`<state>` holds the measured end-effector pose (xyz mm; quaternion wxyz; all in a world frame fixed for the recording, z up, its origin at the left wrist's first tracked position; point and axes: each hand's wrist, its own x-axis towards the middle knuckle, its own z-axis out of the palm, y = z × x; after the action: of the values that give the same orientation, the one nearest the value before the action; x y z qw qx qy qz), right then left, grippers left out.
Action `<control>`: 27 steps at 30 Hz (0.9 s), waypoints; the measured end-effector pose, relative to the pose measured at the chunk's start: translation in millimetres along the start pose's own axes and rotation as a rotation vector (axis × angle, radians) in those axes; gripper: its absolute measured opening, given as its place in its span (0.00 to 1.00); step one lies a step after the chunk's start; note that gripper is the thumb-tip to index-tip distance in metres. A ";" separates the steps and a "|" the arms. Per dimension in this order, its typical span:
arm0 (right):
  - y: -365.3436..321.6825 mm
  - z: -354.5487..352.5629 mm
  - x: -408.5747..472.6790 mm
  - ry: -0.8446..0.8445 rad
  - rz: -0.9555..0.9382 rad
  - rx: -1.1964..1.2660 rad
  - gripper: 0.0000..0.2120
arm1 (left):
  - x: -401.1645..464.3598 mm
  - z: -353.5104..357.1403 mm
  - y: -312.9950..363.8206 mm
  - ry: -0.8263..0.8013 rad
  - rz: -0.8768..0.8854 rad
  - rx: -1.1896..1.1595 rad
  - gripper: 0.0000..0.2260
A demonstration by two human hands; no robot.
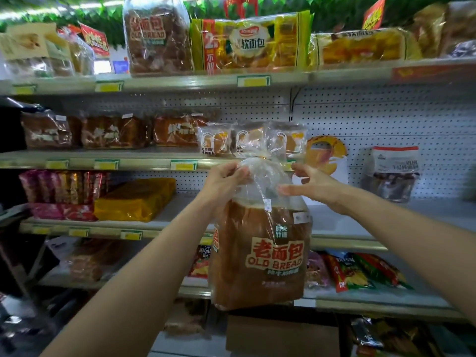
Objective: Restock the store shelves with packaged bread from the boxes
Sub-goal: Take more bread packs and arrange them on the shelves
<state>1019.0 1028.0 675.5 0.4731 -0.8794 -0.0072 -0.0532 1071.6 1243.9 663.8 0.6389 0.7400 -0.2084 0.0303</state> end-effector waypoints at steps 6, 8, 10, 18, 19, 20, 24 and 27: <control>-20.5 28.6 24.9 0.066 -0.176 0.170 0.22 | 15.0 -38.9 -3.7 -0.064 0.111 -0.002 0.10; -33.0 40.9 33.8 0.130 -0.186 0.239 0.16 | 21.8 -54.7 -5.0 -0.052 0.082 -0.012 0.11; -47.6 56.4 43.3 0.178 -0.203 0.289 0.08 | 28.3 -73.3 -6.8 -0.042 0.041 -0.029 0.12; -127.8 122.1 80.9 0.297 -0.278 0.297 0.06 | 32.3 -158.7 -30.9 0.046 -0.092 -0.180 0.25; -135.9 127.1 85.6 0.312 -0.282 0.296 0.06 | 27.9 -169.2 -40.1 0.053 -0.128 -0.188 0.31; -143.3 131.0 90.8 0.326 -0.283 0.301 0.06 | 24.0 -179.6 -53.0 0.068 -0.164 -0.200 0.34; -175.2 138.9 106.8 0.395 -0.278 0.355 0.07 | -0.4 -207.2 -113.3 0.184 -0.425 -0.389 0.38; -198.8 140.6 115.9 0.441 -0.279 0.434 0.06 | -18.8 -199.1 -135.3 0.132 -0.539 -0.782 0.41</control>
<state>1133.9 1250.5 775.5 0.6276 -0.7159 -0.0361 -0.3038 1145.5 1452.8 567.9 0.8663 0.4683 0.0361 -0.1699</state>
